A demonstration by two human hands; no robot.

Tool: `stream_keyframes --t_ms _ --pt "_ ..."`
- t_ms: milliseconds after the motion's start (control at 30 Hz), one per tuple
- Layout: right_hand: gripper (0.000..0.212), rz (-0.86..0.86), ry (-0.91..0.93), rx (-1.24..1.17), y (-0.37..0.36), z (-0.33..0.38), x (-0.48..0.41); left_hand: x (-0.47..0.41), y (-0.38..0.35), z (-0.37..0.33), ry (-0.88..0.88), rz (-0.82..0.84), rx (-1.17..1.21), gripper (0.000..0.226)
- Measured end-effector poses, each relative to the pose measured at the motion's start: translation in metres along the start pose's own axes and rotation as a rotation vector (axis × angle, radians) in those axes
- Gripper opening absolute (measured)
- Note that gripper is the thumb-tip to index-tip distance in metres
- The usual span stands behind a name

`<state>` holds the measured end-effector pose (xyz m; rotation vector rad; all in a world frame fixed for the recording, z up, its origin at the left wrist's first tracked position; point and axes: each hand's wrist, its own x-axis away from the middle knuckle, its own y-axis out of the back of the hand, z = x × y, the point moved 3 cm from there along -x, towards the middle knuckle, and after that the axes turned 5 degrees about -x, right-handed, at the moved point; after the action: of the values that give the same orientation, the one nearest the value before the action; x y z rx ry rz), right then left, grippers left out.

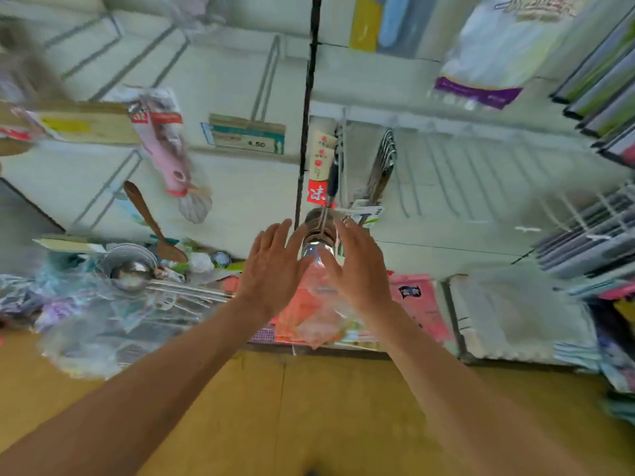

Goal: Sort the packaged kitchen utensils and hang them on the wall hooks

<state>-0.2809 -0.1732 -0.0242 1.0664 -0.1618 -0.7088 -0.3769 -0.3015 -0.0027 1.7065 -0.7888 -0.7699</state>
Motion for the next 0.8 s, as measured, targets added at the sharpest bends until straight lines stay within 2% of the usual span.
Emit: stream_keyframes --t_ms 100,233,333,533,700,800 --pt "0.063 -0.026 -0.042 -0.007 0.016 -0.034 -0.009 -0.023 -0.008 -0.033 -0.023 0.015 0.101 0.047" --pt "0.058 -0.113 -0.186 -0.113 0.037 -0.066 -0.034 -0.068 -0.043 -0.055 0.044 0.155 0.283 0.035" --pt "0.057 -0.207 -0.236 -0.346 0.041 -0.087 -0.06 -0.101 -0.076 -0.063 0.147 0.215 0.421 0.04" --pt "0.051 -0.262 -0.217 -0.513 0.036 -0.11 -0.118 -0.164 -0.105 -0.082 0.34 0.187 0.602 0.062" --pt "0.022 -0.293 -0.183 -0.631 0.029 -0.12 -0.138 -0.194 -0.124 -0.082 0.346 0.159 0.599 0.039" --pt "0.016 -0.321 -0.177 -0.679 0.027 -0.13 -0.144 -0.2 -0.128 -0.084 0.325 0.214 0.695 0.028"
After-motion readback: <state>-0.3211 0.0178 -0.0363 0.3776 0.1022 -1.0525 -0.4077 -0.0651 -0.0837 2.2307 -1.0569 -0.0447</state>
